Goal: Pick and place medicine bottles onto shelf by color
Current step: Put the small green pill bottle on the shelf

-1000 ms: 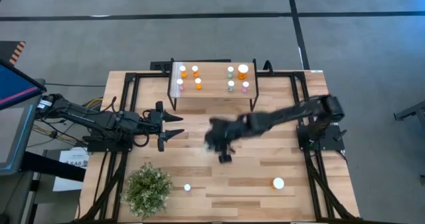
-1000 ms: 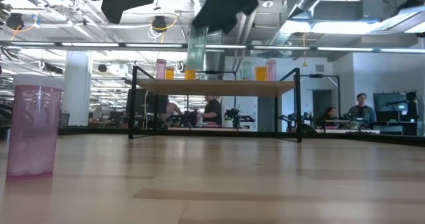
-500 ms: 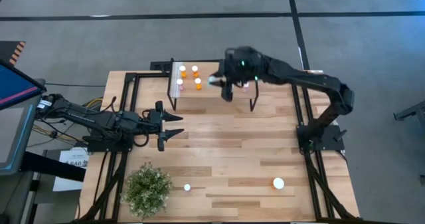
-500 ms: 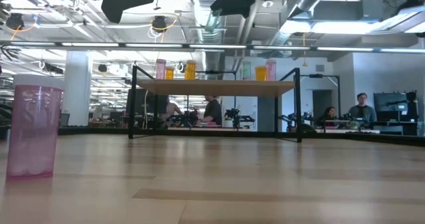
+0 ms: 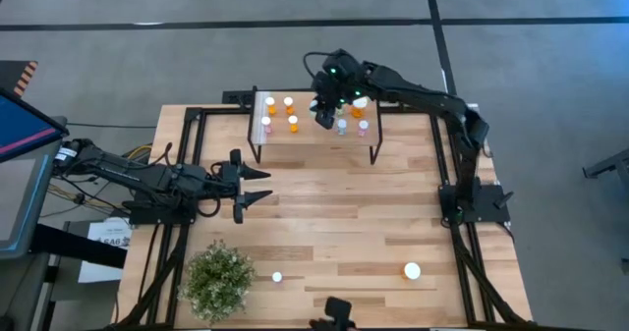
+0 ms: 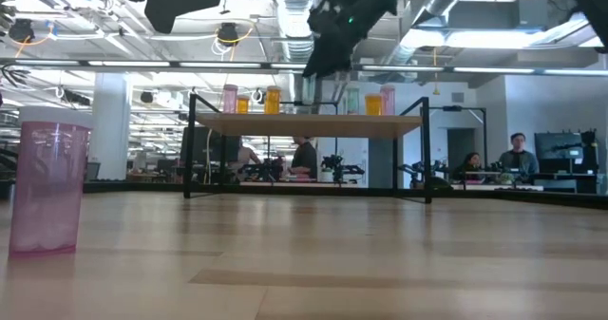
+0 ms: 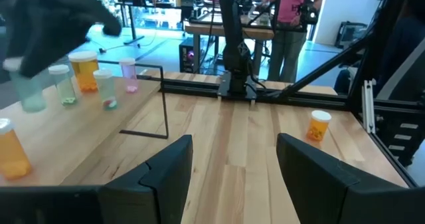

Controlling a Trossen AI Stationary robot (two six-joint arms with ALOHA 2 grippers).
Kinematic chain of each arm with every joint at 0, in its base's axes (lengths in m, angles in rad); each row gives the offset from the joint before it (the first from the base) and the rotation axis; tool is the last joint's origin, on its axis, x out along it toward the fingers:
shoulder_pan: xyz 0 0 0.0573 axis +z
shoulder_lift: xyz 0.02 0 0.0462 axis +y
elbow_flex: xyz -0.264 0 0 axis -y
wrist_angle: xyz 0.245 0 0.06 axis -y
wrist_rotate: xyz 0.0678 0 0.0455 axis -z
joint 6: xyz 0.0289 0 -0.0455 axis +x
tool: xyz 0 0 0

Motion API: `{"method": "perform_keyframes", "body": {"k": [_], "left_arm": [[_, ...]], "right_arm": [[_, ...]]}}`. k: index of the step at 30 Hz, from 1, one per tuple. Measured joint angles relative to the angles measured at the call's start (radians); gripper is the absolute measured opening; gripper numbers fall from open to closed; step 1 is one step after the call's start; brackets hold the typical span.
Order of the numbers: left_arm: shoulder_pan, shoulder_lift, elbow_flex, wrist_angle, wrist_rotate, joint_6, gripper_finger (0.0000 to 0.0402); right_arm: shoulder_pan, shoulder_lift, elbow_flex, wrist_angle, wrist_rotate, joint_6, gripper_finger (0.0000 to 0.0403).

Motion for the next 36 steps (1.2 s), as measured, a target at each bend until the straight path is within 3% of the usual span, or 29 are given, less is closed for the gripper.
{"method": "perform_keyframes", "body": {"k": [8, 19, 36], "left_arm": [[0.000, 0.000, 0.000, 0.000, 0.000, 0.005, 0.0206], [0.000, 0.000, 0.000, 0.001, 0.000, 0.013, 0.0206], [0.000, 0.000, 0.000, 0.001, 0.000, 0.013, 0.0206]], "right_arm": [[-0.042, 0.098, 0.046, -0.001, 0.000, 0.003, 0.0148], [-0.077, 0.107, 0.046, -0.006, -0.025, 0.019, 0.0153], [-0.071, 0.106, 0.048, -0.042, -0.025, 0.023, 0.0239]]}}
